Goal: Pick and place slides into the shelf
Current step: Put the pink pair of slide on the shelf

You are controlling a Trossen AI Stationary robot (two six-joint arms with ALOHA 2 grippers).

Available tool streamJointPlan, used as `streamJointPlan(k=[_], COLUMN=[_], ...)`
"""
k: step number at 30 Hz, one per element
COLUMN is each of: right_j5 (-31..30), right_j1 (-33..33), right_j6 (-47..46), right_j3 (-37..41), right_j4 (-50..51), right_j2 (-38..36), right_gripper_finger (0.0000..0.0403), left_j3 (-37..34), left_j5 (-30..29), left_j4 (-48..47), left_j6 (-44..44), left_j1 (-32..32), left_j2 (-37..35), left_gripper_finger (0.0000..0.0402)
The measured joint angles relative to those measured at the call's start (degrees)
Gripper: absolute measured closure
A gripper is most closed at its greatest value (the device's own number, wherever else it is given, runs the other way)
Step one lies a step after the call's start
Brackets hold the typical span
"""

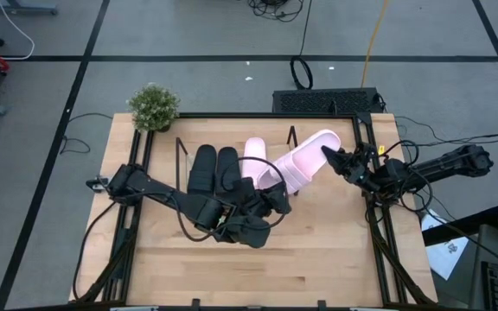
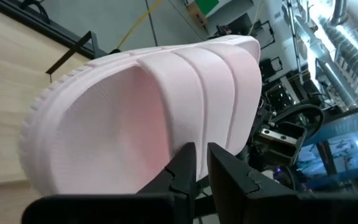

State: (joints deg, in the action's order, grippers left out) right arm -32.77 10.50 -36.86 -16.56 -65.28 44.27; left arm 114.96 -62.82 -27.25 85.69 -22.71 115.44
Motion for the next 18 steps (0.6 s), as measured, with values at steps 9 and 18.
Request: streamJointPlan(k=[9,18], right_j5=[2.33,4.48], right_j1=[0.0,0.0], right_j6=[-1.73,-4.45], right_j3=[0.0,0.0], right_j4=[-0.47,0.35], right_j2=[-0.02,0.0], right_gripper_finger=[0.0349,0.0349], left_j3=[0.0,0.0], left_j5=[-4.87,-9.18], left_j4=[-1.99,-2.58], left_j6=[1.49,4.72], left_j1=[-3.33,-4.52], left_j2=[0.0,-0.01], left_gripper_finger=[0.0357,0.0357])
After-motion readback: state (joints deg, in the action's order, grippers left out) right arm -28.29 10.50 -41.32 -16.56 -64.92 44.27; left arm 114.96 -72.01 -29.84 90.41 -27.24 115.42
